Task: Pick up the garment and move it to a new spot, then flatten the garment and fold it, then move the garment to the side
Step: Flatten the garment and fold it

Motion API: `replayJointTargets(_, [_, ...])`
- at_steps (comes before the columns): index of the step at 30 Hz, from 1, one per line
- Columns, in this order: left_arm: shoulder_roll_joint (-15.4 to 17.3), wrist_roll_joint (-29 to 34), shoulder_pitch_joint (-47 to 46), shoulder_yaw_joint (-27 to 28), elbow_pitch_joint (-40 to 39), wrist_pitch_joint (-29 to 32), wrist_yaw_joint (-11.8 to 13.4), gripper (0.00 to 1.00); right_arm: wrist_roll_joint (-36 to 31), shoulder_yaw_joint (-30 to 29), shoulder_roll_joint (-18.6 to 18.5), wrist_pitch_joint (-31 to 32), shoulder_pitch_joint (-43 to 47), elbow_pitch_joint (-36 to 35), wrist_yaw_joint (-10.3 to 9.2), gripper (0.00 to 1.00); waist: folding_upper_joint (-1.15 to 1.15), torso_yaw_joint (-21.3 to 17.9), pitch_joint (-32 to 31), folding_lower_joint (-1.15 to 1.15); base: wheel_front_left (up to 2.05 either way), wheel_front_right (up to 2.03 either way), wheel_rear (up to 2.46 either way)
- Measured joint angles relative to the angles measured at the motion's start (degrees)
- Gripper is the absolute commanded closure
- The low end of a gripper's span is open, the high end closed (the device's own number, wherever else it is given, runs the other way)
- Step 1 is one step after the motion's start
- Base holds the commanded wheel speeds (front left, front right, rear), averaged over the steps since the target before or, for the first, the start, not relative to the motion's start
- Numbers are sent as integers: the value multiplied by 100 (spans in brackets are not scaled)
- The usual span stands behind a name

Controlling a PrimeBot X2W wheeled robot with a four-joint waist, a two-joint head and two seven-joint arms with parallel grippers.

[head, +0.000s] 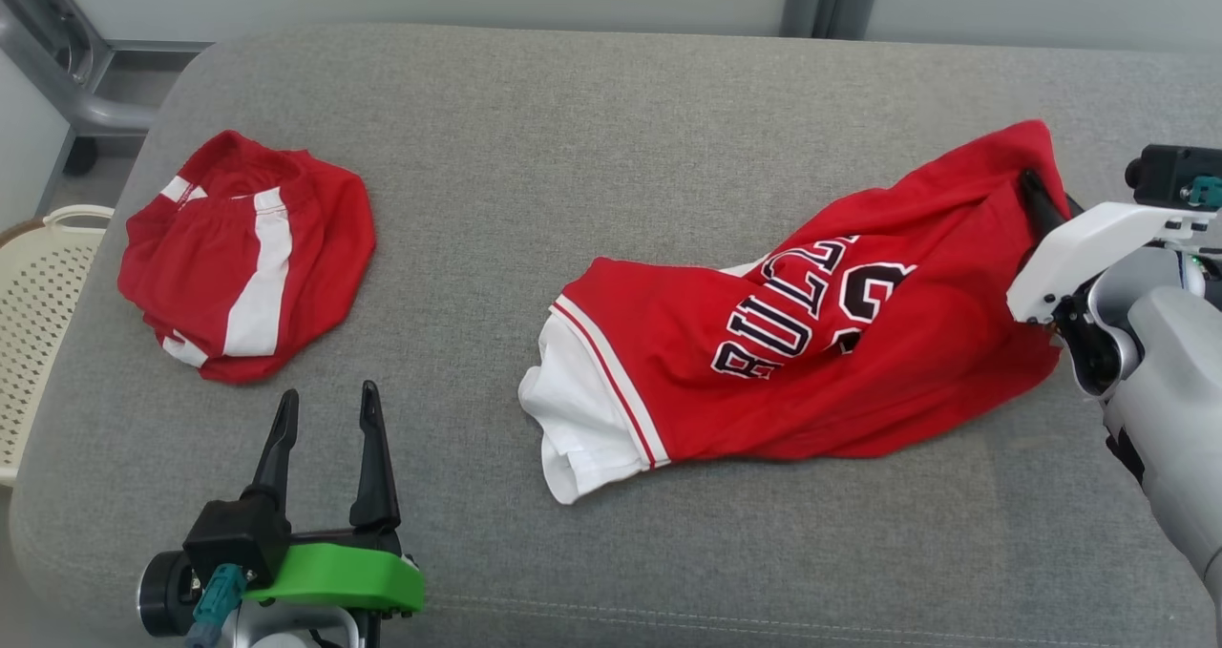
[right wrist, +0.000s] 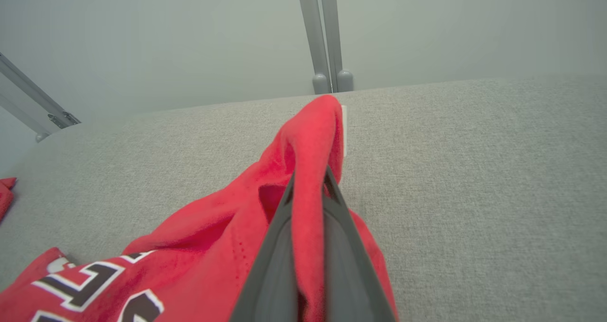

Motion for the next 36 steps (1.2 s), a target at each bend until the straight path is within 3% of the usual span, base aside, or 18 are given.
replayJointTargets(7, [0, -20, -69, -89, 33, 0, 0, 0, -33, 158, 46, -158, -306, 506, 0, 100, 0, 143, 42, 0, 0, 0, 0])
replayJointTargets(8, [0, -21, -69, -98, 37, 0, 0, 0, -34, 168, 37, -230, -310, 568, 0, 73, 0, 167, 45, 0, 0, 0, 0])
replayJointTargets(9, [0, -30, -69, -109, 38, 1, 0, 0, -38, 171, 24, -307, -322, 628, 0, 16, 0, 189, 49, 0, 0, 0, 0])
replayJointTargets(10, [0, -37, -69, -119, 40, 0, 0, 0, -42, 181, 3, -349, -330, 686, 0, 0, 0, 209, 52, 0, 0, 0, 0])
replayJointTargets(18, [0, -47, -42, -18, 27, 1, 30, 0, -209, 142, -149, -672, -179, 590, 0, 0, 0, 157, -50, 0, 0, 0, 0])
replayJointTargets(26, [0, 53, 102, 163, -59, 0, 41, 0, -933, -954, -232, -679, 977, -1206, 0, 0, 0, -105, -224, 0, 0, 0, 0])
replayJointTargets(36, [0, 66, 242, 226, -47, 0, -2, 0, -1716, -1984, 307, -681, 2473, -2796, 0, 0, 0, -277, -430, 0, 0, 0, 0])
